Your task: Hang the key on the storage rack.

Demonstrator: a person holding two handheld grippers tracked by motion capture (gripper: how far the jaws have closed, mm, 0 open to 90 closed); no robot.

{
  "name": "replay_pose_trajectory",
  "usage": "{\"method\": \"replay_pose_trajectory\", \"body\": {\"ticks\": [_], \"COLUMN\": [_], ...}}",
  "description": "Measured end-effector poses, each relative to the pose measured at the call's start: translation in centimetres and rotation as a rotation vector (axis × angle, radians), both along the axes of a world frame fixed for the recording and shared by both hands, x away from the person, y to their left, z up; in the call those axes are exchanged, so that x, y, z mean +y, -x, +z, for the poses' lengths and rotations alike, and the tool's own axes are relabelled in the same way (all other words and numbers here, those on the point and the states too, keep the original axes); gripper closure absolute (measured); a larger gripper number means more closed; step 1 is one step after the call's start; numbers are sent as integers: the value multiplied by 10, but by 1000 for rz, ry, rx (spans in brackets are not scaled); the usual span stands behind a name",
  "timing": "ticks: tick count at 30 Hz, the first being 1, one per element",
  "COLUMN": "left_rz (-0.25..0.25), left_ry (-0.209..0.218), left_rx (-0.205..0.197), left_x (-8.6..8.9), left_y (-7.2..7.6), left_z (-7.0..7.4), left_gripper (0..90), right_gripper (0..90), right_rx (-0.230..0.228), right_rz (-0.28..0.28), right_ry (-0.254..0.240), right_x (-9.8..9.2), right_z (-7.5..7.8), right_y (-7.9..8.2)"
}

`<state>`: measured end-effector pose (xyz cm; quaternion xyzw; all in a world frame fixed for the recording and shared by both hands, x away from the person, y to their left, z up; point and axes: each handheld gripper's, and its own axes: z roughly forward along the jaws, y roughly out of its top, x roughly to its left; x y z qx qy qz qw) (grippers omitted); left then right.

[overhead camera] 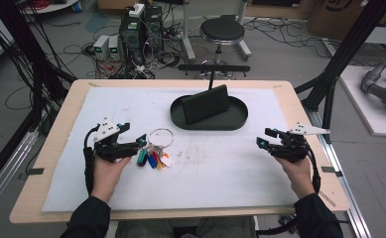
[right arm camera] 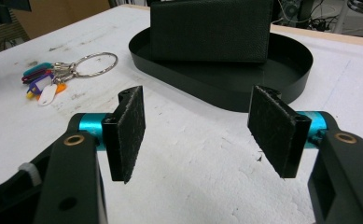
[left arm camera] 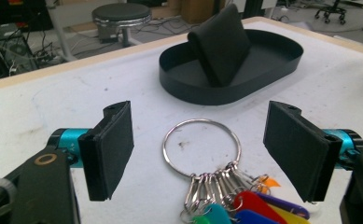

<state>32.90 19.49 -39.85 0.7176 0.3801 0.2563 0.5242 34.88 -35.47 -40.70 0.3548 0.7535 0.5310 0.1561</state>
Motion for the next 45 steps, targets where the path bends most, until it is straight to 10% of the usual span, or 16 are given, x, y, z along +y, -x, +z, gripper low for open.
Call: {"method": "replay_pose_trajectory", "body": {"ticks": [9,24,45], "left_rz": [34,27,102], "left_ry": [40,29,-203], "left_rx": [0,146,294], "left_x": [10,-6,-45], "left_y": [-6,-41,-80], "left_z": [1,-18,-41], "left_gripper": [273,462,710], "right_gripper": [373,376,377], "right_rx": [0,-7,-5], "right_rz": [8,-17,4], "right_ry": [8,7,30], "right_x": [1,-9,-3], "right_z": [-1,-2,-5], "right_y": [0,5,1]}}
